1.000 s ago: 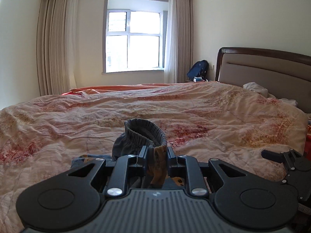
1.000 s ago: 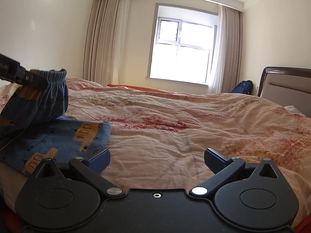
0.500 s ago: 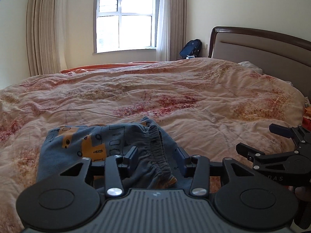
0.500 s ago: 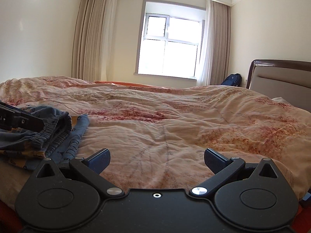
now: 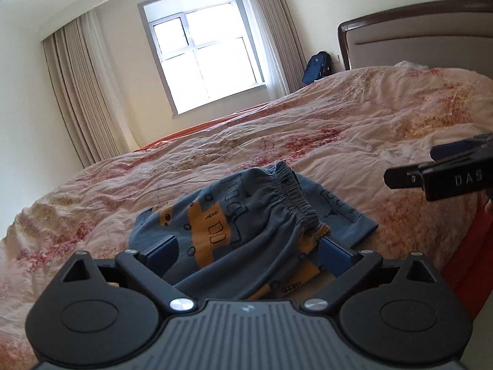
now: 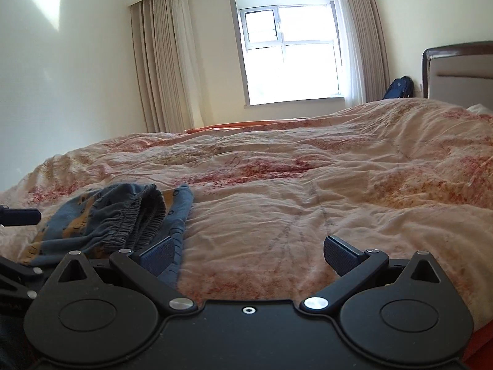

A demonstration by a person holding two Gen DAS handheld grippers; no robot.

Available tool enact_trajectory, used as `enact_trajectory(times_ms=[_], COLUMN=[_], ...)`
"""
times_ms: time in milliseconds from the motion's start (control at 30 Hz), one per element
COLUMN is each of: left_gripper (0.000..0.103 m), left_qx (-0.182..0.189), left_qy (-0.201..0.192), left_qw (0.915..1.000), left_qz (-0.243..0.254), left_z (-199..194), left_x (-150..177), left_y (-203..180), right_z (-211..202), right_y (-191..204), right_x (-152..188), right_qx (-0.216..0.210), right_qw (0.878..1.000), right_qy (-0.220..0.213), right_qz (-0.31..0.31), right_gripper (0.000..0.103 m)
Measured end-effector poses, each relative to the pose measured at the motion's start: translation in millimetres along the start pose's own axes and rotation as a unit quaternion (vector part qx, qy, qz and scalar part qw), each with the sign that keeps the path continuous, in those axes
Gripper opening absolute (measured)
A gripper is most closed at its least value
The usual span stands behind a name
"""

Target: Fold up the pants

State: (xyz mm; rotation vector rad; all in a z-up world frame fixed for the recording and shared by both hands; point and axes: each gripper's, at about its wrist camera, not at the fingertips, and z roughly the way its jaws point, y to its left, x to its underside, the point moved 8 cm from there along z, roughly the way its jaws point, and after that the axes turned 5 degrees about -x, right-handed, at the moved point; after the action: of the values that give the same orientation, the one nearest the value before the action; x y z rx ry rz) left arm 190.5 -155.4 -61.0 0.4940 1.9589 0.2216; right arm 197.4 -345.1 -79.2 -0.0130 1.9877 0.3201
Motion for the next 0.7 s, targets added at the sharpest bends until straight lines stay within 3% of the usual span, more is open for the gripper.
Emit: enact_trajectory(times_ms=[67, 133, 200, 233, 300, 400, 567, 700], left_gripper=[0.092, 0.076, 0.050, 0.045, 0.041, 0.040, 0.019, 0.010], left_qx=[-0.002, 0.010, 0.025, 0.030, 0.034, 0.036, 0.045, 0.047], left_qy=[-0.002, 0.004, 0.014, 0.019, 0.024, 0.026, 0.027, 0.025], left_qw=[0.9997, 0.9993, 0.9989, 0.9988, 0.9987, 0.9985, 0.9982, 0.9981], left_qz=[0.023, 0.035, 0.037, 0.033, 0.029, 0.032, 0.029, 0.031], left_z=[-0.9, -0.7, 0.2, 1.1, 2.0, 2.4, 2.6, 2.5], left_x=[2.6, 5.4, 8.5, 10.0, 12.1, 13.9, 14.2, 13.0], left_y=[-4.0, -8.2, -10.5, -11.1, -11.3, -11.4, -10.8, -12.2], right_z=[4.8, 10.2, 15.9, 18.0, 25.8, 45.9, 79.7, 96.9], right_y=[9.2, 21.1, 38.4, 46.6, 59.2, 67.2, 60.0, 52.5], right_x=[-1.0, -2.8, -7.6, -10.9, -17.1, -23.3, -28.0, -30.5], right_qx=[-0.042, -0.084, -0.140, -0.163, -0.197, -0.211, -0.214, -0.225], right_qw=[0.999, 0.996, 0.989, 0.985, 0.979, 0.975, 0.971, 0.965], right_qy=[0.010, 0.024, 0.038, 0.038, 0.038, 0.052, 0.062, 0.067], right_qz=[0.020, 0.032, 0.036, 0.034, 0.031, 0.036, 0.089, 0.113], right_gripper=[0.103, 0.103, 0.102, 0.102, 0.093, 0.077, 0.075, 0.071])
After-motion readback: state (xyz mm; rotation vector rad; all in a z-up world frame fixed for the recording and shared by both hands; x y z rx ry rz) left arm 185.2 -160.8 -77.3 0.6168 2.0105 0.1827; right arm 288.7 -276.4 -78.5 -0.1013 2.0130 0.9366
